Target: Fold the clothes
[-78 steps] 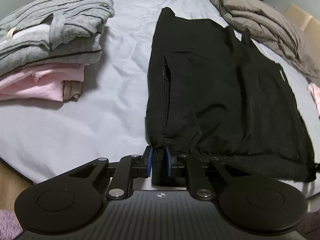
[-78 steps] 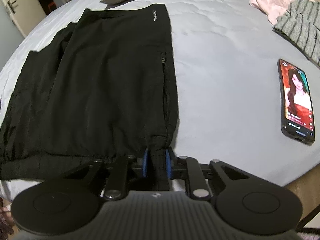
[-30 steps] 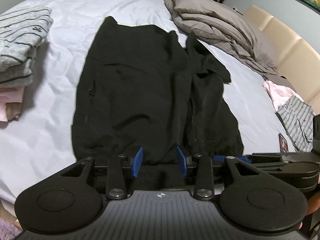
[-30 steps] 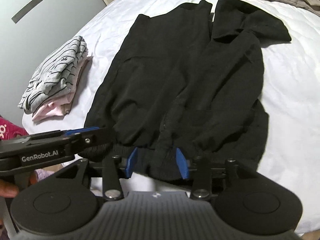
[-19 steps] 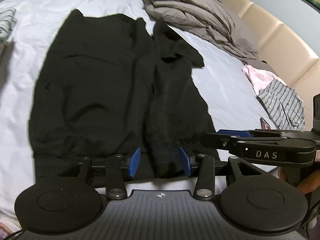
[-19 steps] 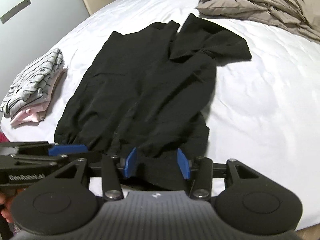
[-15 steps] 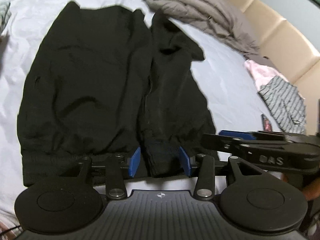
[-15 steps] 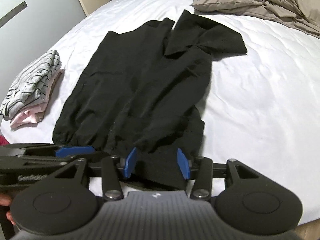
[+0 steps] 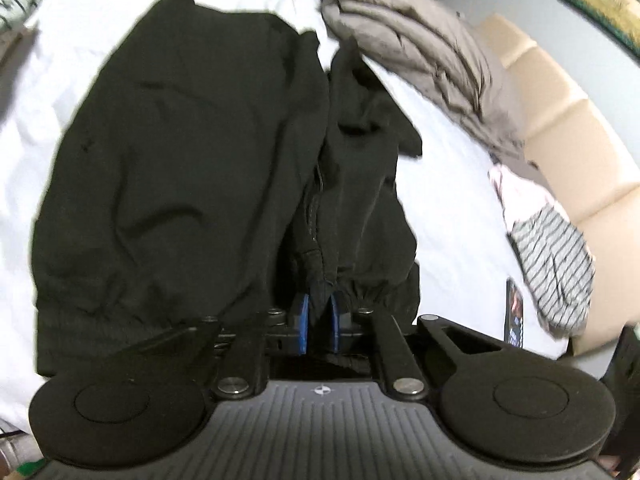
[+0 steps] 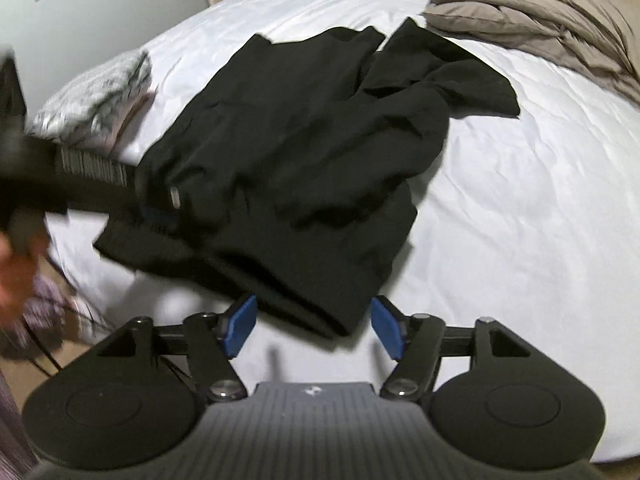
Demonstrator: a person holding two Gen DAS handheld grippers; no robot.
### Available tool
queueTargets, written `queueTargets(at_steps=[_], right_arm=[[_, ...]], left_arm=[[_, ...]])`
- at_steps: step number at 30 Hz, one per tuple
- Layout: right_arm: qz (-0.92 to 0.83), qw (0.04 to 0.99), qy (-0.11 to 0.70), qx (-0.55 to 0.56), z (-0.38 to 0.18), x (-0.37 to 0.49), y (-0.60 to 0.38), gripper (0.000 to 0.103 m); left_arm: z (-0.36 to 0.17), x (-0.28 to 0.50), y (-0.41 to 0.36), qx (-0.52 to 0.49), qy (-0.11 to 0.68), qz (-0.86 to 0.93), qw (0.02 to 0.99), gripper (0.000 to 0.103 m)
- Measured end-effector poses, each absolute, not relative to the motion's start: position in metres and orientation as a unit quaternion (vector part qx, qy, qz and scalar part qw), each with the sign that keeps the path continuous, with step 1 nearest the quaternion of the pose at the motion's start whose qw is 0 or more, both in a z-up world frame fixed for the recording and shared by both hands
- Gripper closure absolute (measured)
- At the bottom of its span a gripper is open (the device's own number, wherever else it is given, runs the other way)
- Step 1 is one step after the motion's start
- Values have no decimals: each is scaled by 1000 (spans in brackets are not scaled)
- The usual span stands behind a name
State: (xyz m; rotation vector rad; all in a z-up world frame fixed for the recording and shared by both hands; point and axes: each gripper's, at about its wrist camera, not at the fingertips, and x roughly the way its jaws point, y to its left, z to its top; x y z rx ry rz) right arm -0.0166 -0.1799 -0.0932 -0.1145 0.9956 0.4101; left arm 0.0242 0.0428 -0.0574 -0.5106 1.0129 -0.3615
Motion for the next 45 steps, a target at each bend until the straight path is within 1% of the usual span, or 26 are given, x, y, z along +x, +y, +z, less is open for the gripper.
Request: queueTargets(at_steps=[4, 7, 8, 9, 11, 16, 24, 31, 37, 40, 43, 45], right_arm=[[196, 859, 465, -81, -100, -20, -168, 33], [191, 864, 457, -91, -104, -16, -162, 38], [187, 866, 455, -94, -104, -15, -161, 48], [183, 866, 456, -91, -105, -12, -162, 54], [176, 867, 460, -80, -106, -8, -166, 56], [178, 867, 461, -62, -105, -7, -164, 56], [203, 866, 447, -95, -100, -12, -140, 56], [209, 865, 445, -101, -100, -12, -131, 56], [214, 861, 450, -102, -102, -11, -127, 62], [216, 859, 452, -102, -103, -10, -125, 63], [219, 857, 454, -103, -104, -10, -123, 66], [220, 856, 456, -103, -104, -10, -122, 67]], left_arm=[[-47, 22, 54, -256, 462, -168, 832, 94], [-43, 18, 64, -260, 454, -159, 837, 95], [-42, 17, 67, -262, 451, -156, 839, 95], [-41, 16, 71, -264, 449, -153, 840, 95], [-38, 13, 79, -268, 443, -147, 843, 95], [-36, 6, 96, -271, 435, -129, 849, 96], [-36, -6, 131, -282, 428, -88, 854, 96], [-54, -18, 155, -292, 454, -52, 840, 96], [-70, -21, 160, -279, 464, -42, 840, 96], [-74, -21, 159, -256, 468, -37, 845, 96], [-85, -19, 159, -259, 478, -31, 839, 96], [-88, -20, 159, -260, 481, -30, 837, 95]])
